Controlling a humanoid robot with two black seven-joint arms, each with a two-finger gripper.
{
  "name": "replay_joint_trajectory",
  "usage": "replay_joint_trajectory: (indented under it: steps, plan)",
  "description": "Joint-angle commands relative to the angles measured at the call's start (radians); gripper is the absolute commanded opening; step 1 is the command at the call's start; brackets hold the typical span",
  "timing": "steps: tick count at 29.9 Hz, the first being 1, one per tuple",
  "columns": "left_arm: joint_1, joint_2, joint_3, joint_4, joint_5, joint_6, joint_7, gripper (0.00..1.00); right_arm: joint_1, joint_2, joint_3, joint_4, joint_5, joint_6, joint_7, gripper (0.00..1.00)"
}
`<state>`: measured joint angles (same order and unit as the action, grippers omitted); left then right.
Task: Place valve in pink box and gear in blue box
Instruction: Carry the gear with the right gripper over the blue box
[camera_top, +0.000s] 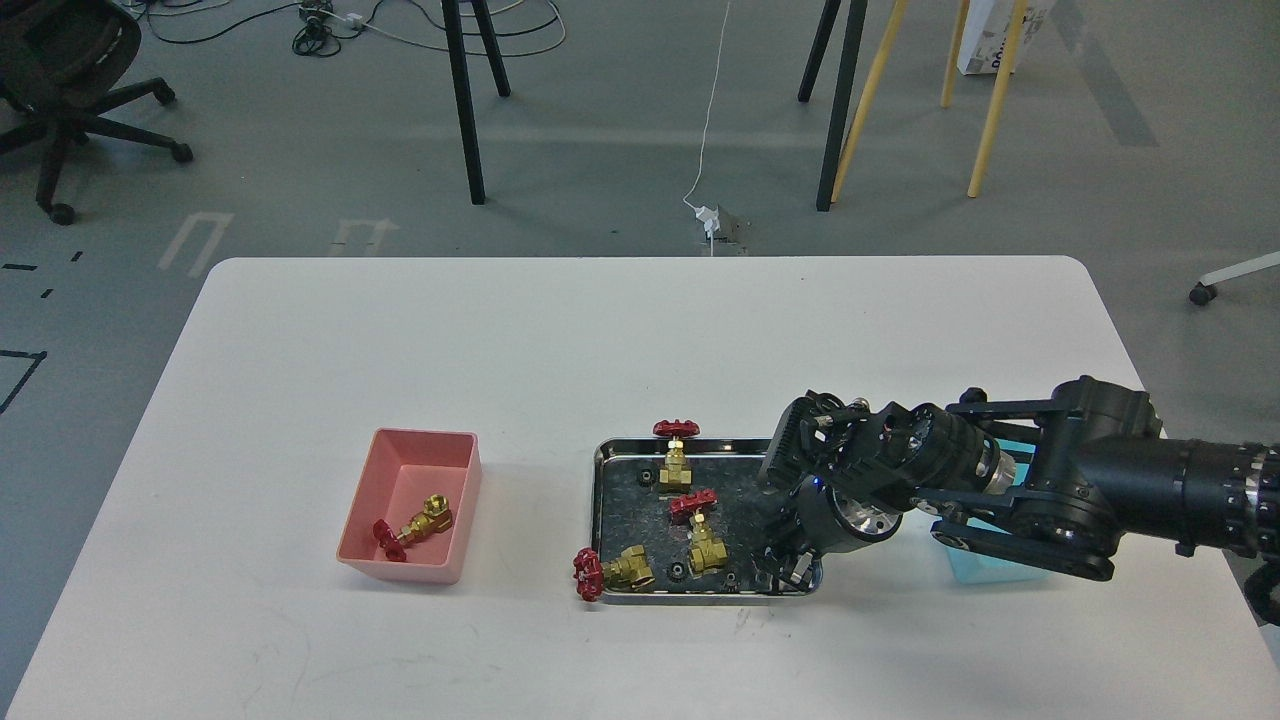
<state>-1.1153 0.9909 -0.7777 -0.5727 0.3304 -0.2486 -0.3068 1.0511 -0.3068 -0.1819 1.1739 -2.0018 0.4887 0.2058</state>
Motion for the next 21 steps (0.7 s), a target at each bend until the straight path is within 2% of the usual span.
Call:
replay_joint_trajectory:
  steps: [1,6,10,17,21]
  plan:
    - [0.000,0.000,0.002,-0.001,0.001,0.000,0.000,0.99,0.001,0.000,0.028,-0.002,0.008,0.000,-0.028,0.13]
    - [0.003,-0.002,0.003,0.000,0.002,0.000,0.002,0.99,0.010,-0.055,0.208,-0.022,0.044,0.000,-0.034,0.13]
    - [0.005,-0.008,0.003,0.000,0.002,0.002,0.000,0.99,0.036,-0.231,0.292,-0.007,0.141,0.000,-0.034,0.13]
    - [0.009,-0.023,0.029,-0.001,0.009,0.000,-0.002,0.99,0.015,-0.576,0.285,0.168,0.251,0.000,-0.031,0.14]
    - [0.000,-0.072,0.080,-0.001,0.013,0.000,-0.003,0.99,-0.071,-0.681,0.294,0.246,0.258,0.000,-0.031,0.14]
